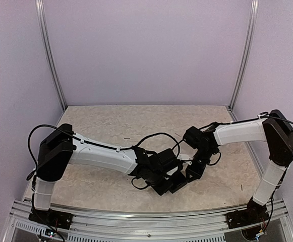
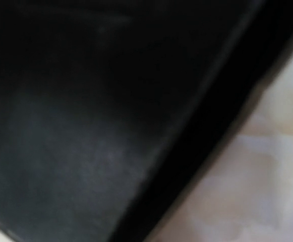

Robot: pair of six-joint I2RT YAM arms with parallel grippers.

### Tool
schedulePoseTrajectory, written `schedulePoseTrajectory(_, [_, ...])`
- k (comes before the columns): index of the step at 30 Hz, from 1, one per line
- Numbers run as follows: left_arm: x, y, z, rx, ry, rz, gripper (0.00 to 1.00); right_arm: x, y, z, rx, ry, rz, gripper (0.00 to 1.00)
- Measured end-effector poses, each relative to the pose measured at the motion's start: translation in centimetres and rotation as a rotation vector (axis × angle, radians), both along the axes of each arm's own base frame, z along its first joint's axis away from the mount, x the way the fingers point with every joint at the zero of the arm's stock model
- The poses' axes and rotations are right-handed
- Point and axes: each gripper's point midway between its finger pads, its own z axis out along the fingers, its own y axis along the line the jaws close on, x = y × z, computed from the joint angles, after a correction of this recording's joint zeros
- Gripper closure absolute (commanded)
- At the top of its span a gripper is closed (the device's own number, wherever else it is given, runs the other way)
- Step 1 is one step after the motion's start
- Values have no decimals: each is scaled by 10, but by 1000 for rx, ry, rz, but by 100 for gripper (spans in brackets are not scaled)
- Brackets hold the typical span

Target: Fold the paper box

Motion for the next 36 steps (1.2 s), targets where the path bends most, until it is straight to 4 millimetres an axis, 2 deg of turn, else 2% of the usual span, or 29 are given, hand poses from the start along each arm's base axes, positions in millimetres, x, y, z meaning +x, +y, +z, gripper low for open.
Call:
schedulePoseTrajectory(5, [3,1,0,-11,-30,-8,93,16,-13,-2,-19,-14,-37,92])
schedulePoseTrajectory(8, [4,14,0,5,-42,1,93,43,-25,-3,-20,-9,-97,92])
schedulePoseTrajectory(11, [7,33,0,29,-37,21,93,71,-28,-2,-18,-45,-125,93])
schedulePoseTrajectory(17, [37,59,0,38,-33,109,93,118,-5,-1,7,-118,-117,93])
schedulePoseTrajectory(21, [58,65,1,19,-36,152,94,136,14,0,43,-131,-116,93])
schedulePoseTrajectory(24, [64,61,3,2,-33,150,94,132,31,1,70,-124,-98,93])
schedulePoseTrajectory(27, [67,40,7,-36,-31,121,94,111,58,1,96,-90,-52,92])
schedulePoseTrajectory(28, [63,39,7,-21,-16,106,94,106,65,1,89,-91,-43,92])
schedulePoseTrajectory(30, [57,40,5,5,5,101,94,103,67,1,84,-80,-55,91])
schedulePoseTrajectory(36, [60,42,2,23,14,110,94,108,62,0,40,-94,-112,92])
